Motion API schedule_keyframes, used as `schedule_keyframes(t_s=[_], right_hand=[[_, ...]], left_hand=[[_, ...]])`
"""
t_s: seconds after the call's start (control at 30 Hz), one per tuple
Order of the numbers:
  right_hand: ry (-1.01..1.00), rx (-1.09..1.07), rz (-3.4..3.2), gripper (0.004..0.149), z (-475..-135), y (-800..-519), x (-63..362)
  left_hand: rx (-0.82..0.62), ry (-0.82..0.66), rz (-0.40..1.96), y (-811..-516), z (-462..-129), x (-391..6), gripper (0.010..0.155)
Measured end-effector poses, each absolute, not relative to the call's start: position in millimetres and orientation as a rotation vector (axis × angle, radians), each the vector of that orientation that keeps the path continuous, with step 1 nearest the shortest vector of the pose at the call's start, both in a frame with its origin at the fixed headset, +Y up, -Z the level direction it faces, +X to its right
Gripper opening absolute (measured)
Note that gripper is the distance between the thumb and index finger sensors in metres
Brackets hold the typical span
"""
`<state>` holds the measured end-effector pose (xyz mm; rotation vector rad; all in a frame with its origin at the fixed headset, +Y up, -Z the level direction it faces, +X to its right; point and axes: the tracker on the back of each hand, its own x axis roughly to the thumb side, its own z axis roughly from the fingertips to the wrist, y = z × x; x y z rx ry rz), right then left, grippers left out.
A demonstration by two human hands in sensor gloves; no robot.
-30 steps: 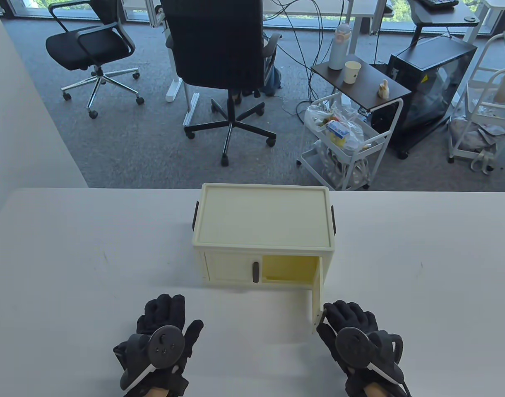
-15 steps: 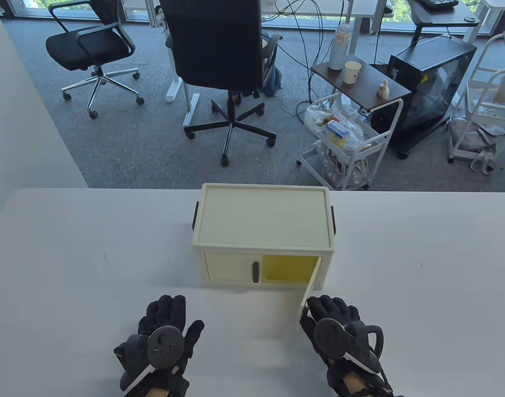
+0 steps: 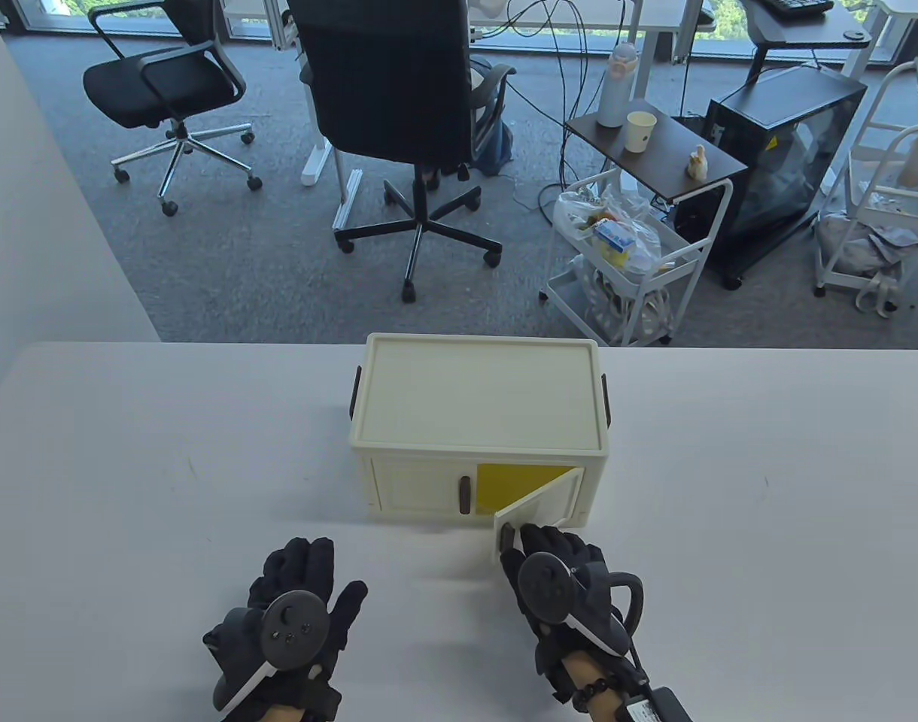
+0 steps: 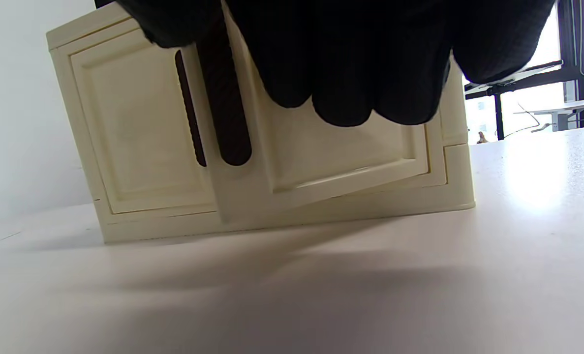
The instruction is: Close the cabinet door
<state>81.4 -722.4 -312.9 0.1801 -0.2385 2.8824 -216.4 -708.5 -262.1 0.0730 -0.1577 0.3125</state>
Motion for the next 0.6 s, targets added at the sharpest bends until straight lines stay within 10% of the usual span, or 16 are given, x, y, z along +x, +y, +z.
schedule_keyframes(t_s=[0.6], right_hand=[[-0.207, 0.102, 2.819, 0.062, -347.2, -723.7, 53.6]], left_hand=[[0.051, -0.141, 0.353, -709.3, -265.0, -220.3, 0.075]])
